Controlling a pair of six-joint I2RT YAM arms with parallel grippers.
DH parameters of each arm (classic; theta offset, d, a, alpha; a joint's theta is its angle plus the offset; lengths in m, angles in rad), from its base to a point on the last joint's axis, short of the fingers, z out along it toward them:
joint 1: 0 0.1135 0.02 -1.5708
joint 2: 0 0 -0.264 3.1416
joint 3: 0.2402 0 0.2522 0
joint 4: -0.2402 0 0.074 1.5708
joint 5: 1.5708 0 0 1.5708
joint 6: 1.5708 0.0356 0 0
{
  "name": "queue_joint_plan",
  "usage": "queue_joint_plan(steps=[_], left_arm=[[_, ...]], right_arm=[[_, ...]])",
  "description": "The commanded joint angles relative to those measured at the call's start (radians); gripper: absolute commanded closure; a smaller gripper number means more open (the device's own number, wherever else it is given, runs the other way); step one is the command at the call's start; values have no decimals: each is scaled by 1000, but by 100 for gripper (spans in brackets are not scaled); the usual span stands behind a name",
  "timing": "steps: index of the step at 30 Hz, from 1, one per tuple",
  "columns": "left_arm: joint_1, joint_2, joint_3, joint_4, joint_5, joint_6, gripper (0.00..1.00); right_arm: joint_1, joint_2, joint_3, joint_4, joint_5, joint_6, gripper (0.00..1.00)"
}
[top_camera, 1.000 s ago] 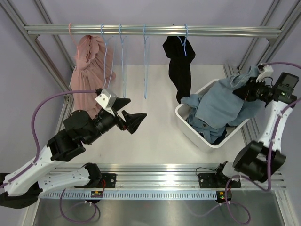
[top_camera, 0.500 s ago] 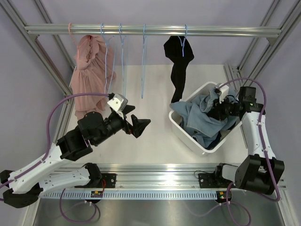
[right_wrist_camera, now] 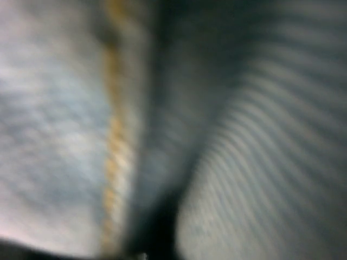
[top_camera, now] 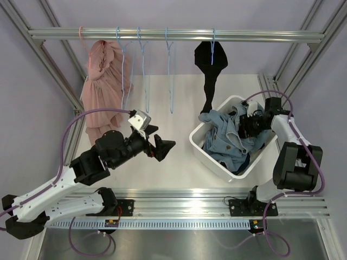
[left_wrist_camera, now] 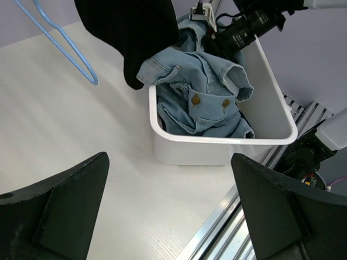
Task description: Remove the skirt from the hanger
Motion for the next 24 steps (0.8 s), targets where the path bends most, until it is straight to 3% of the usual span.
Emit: queue_joint_plan(steps=[1,5,7,8,13,16,24], left_arm=[[-3,-22,-20,62,19,-21,1],[-1,-38,-30,48,10,-23,1],[-1,-46,-30,36,2,-23,1],[-3,-49,-30,34,-3,-24,1],[-3,-62,-40,23,-21,-29,1],[-3,-67,-46,23,-27,-32,1],[-3,-76,-56,-7,-56,-29,1]], right_arm=[[-5,-28,-4,36,280,-21,49],[-7,-153,71,-58,274,-61,29],[-8,-195,143,-125,267,-59,6],[-10,-229,174,-150,251,-59,1],[-13,-290,381,-303,221,-23,1],[-13,-354,438,-280,277,68,1],[-13,-594,277,-69,418,293,1]])
